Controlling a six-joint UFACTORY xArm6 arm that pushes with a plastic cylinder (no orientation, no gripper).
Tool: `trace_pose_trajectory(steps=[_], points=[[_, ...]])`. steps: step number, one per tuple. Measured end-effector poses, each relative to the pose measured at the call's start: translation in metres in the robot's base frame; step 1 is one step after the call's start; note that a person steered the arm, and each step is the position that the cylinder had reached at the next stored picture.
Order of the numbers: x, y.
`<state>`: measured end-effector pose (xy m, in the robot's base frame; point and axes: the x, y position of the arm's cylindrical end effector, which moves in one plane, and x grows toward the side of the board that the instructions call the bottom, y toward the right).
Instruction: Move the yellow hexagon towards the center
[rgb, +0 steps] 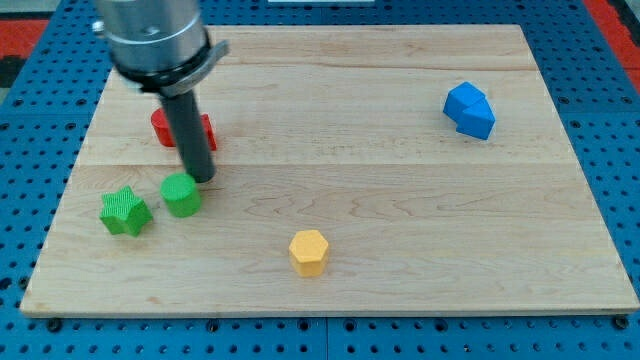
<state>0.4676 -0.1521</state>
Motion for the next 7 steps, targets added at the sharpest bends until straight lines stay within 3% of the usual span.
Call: trace_pose_trajectory(steps=[2,3,4,5,6,7], points=[[0.01,-0.009],[0.016,0.036],[0.052,0.096],[0.122,0.087],[0.15,0.095],[0.14,0.153]])
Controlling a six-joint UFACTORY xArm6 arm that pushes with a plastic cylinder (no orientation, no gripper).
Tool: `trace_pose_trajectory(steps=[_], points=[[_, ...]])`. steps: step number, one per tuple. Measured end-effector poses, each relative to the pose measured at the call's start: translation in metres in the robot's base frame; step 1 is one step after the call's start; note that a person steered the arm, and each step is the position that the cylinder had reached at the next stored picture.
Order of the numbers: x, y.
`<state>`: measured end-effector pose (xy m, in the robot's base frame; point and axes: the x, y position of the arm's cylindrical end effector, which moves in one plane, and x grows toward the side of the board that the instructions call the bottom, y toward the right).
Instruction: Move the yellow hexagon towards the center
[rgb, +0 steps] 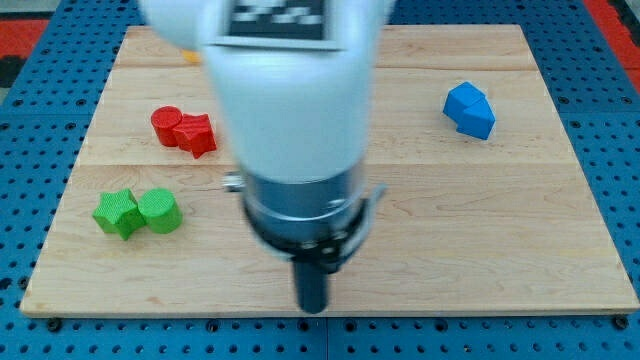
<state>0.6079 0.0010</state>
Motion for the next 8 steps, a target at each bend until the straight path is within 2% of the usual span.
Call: trace_pose_trajectory(steps=[2,3,4,5,7,8], points=[[-0.054,-0.015],[-0.052,-0.016],[-0.02,-0.003],[-0.039,-0.017],[-0.156,-0.087],[-0.176,-0.082]])
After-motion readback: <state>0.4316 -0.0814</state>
